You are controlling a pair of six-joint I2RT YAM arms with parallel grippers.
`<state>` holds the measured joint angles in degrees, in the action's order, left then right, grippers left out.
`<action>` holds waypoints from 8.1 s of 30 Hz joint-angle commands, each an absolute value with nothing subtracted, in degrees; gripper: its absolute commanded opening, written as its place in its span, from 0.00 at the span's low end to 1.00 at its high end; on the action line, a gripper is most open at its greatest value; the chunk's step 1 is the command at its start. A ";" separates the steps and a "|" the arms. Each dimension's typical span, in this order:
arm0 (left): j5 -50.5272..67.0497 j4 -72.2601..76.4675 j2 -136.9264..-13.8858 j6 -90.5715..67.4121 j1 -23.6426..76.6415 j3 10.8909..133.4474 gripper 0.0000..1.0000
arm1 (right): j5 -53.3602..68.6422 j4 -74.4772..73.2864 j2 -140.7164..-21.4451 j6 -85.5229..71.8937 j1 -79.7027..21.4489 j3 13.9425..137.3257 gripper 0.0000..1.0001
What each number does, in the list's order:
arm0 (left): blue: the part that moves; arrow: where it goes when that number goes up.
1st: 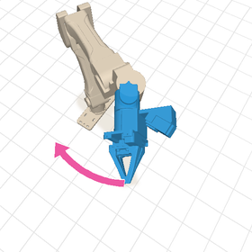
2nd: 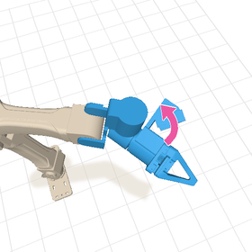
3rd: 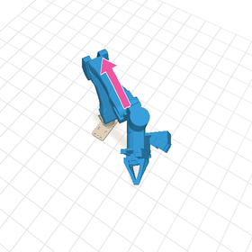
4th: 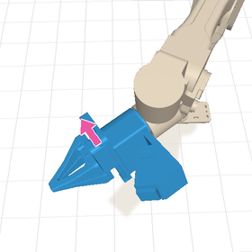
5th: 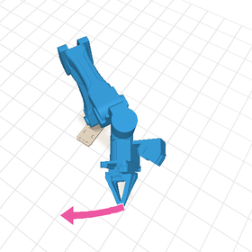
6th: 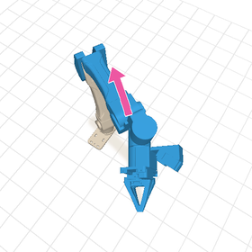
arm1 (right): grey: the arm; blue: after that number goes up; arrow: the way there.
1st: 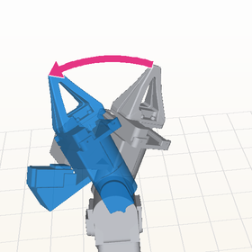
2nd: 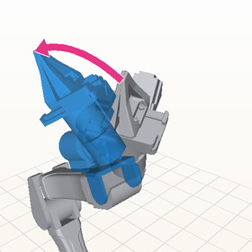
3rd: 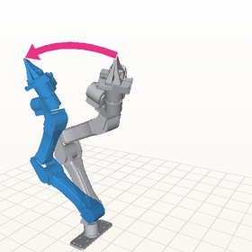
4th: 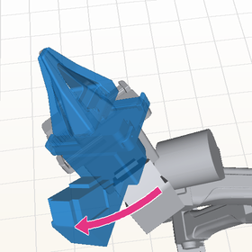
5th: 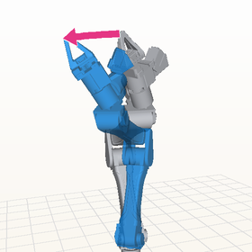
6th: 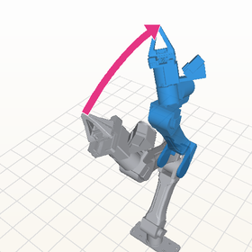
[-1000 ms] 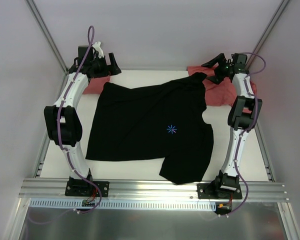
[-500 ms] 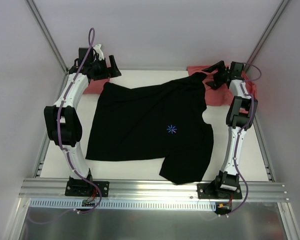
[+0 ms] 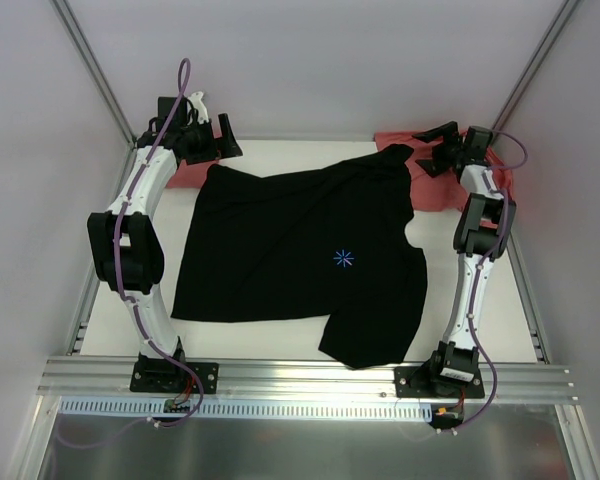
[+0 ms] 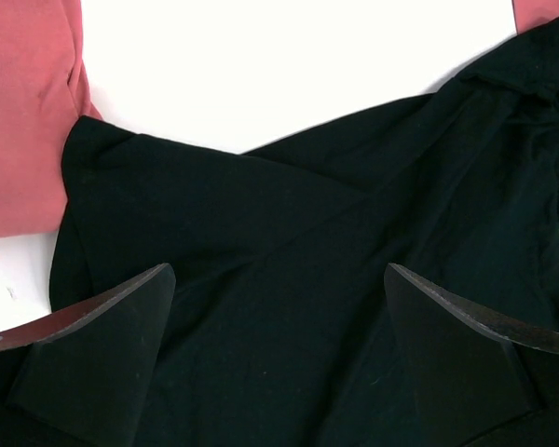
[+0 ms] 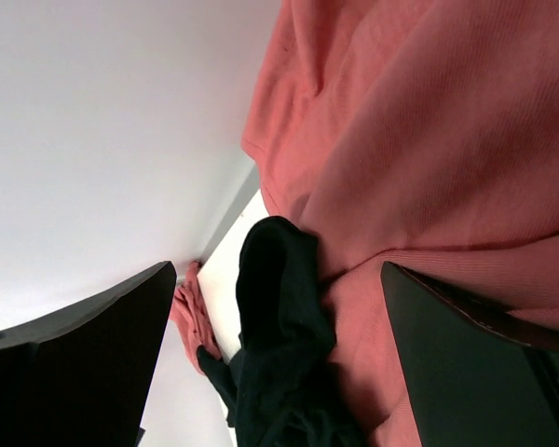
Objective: Fold and stack the t-shirts
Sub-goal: Grap the side of the flattened tshirt furthest away from the robot with both arms, then fold the flattened tshirt in 1/3 of the way
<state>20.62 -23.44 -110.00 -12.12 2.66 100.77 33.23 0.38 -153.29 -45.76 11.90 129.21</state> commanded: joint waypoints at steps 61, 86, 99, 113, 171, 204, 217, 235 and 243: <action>-1.93 -44.55 -131.57 -6.24 3.69 122.95 0.70 | 43.42 12.75 -144.49 -51.50 9.23 123.05 0.00; -0.09 -31.20 -134.73 -5.36 4.39 120.32 0.71 | 45.79 10.72 -144.58 -51.06 9.49 122.78 0.00; -0.79 -31.64 -137.46 -4.13 4.31 123.66 0.57 | 45.70 10.46 -144.76 -51.24 9.58 122.96 0.00; -4.30 -28.92 -136.94 -3.43 4.22 123.66 0.00 | 45.70 10.99 -144.23 -51.68 9.67 122.08 0.00; -2.20 -25.05 -112.94 -4.04 3.87 112.94 0.00 | 50.28 -24.05 -94.50 -29.46 12.04 82.19 0.00; -4.83 -23.11 -100.11 -6.68 7.47 93.96 0.00 | 38.67 -37.88 -95.45 -24.26 11.16 92.11 1.00; -9.40 -25.13 -92.55 -8.35 10.63 82.89 0.00 | 39.90 -37.71 -98.08 -25.05 10.99 92.72 0.99; -29.44 -21.45 -86.75 -8.62 11.25 66.71 0.00 | 40.17 -38.76 -97.91 -24.70 10.72 92.99 1.00; -34.11 -26.10 -90.43 -11.07 11.25 67.59 0.00 | 40.08 -38.85 -97.91 -24.79 10.72 92.99 0.99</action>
<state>-30.30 -23.49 -89.30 -9.02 10.57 66.78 38.85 -38.68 -99.11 -24.80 11.09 91.29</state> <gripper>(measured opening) 0.009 0.993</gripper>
